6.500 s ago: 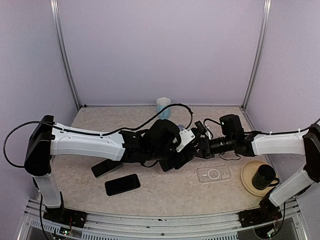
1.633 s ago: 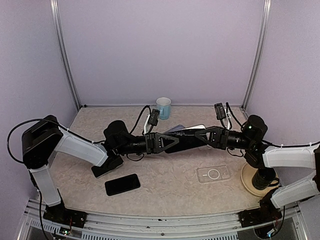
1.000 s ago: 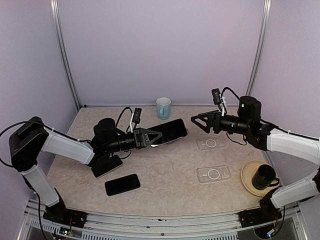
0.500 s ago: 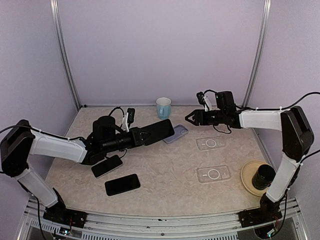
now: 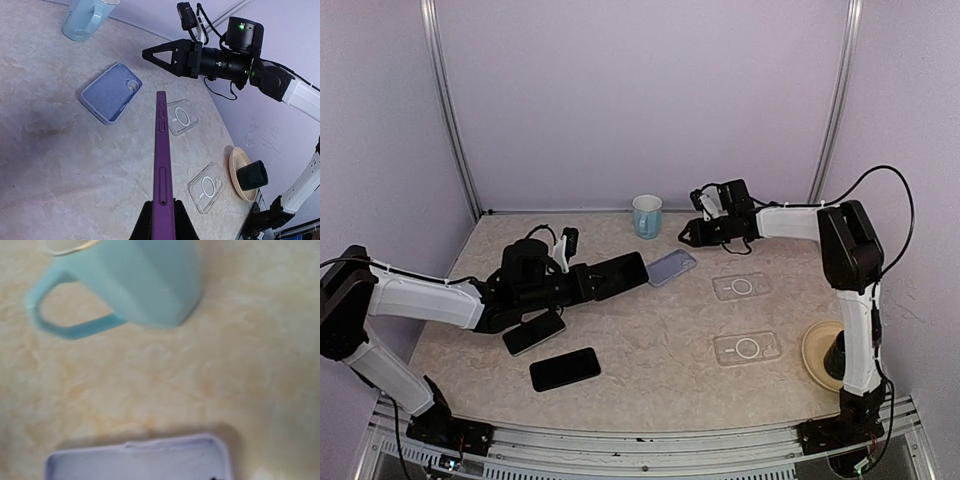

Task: Put the phone into the phone case
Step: Move the phone case to the center of the board.

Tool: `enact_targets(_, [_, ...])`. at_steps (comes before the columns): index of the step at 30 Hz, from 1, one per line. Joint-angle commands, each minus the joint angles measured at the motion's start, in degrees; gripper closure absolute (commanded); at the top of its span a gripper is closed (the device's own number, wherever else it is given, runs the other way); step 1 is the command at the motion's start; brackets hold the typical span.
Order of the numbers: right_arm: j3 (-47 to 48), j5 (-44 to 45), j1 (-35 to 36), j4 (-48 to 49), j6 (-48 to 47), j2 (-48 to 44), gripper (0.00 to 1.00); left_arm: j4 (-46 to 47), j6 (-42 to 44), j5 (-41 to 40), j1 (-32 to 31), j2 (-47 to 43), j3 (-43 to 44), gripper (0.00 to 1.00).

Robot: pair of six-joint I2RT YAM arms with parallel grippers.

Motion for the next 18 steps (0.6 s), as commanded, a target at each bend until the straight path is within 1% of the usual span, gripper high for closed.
enact_targets(1, [4.4, 2.0, -0.5, -4.7, -1.8, 3.4, 0.62, 0.5, 0.4, -2.3, 0.6, -3.3, -0.6, 1.00])
enact_targets(14, [6.5, 4.2, -0.5, -6.0, -3.2, 8.7, 0.64, -2.1, 0.2, -4.9, 0.7, -4.8, -1.3, 1.00])
enact_targets(18, [6.9, 4.3, -0.5, -6.1, -3.5, 9.1, 0.67, -2.6, 0.2, -5.4, 0.8, -5.0, -1.2, 1.00])
